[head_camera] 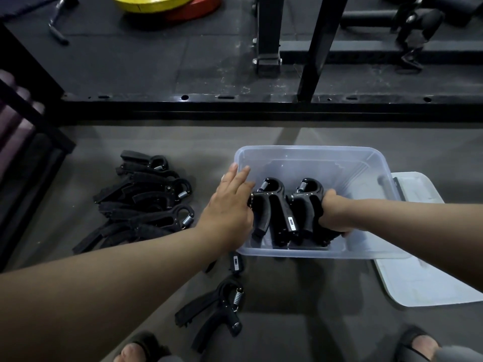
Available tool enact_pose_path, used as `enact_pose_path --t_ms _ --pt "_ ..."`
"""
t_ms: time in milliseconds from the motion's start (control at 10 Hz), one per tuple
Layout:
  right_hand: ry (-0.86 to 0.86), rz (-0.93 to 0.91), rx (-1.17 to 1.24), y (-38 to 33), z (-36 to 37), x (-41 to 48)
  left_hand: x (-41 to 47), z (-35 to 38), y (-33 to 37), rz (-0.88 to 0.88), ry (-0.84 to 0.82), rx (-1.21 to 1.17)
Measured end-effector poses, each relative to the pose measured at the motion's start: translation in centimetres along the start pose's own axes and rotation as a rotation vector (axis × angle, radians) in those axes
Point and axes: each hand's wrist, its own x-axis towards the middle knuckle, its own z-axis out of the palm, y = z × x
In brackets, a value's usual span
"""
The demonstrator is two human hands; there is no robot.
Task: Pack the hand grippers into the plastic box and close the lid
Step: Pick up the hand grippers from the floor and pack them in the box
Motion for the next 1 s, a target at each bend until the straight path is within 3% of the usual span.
enact_pose_path --t_ms 100,200,300,400,600,800,900,1000 --pt "0.156 -0.151 -1.078 -0.7 0.9 -1.3 0.0 -0.1 0.1 -0.010 -0.003 0.006" --pt "0.115 -0.121 -1.038 -0.2 1.2 -1.2 0.0 -0.1 0.1 -0.008 -0.011 0.012" --pt "0.164 -0.017 -0.471 -0.2 1.5 -1.1 0.1 -0.1 0.1 -0.008 -0.015 0.014" --pt "0.245 0.060 0.424 0.2 1.1 -0.7 0.1 -0.1 0.1 -0.007 -0.014 0.016" --pt "0.089 0.132 0.313 0.6 0.8 -0.7 0.1 0.0 0.1 0.001 -0.008 0.021" --pt "0.243 0.021 0.146 -0.3 0.0 -1.2 0.0 -0.1 0.0 0.012 -0.005 0.012" --pt "0.441 0.077 0.050 -0.7 0.1 -1.1 -0.1 -0.3 -0.1 0.029 -0.017 0.000" --pt "0.638 -0.080 -0.078 -1.1 0.2 -0.8 -0.3 -0.5 -0.5 0.058 -0.019 -0.052"
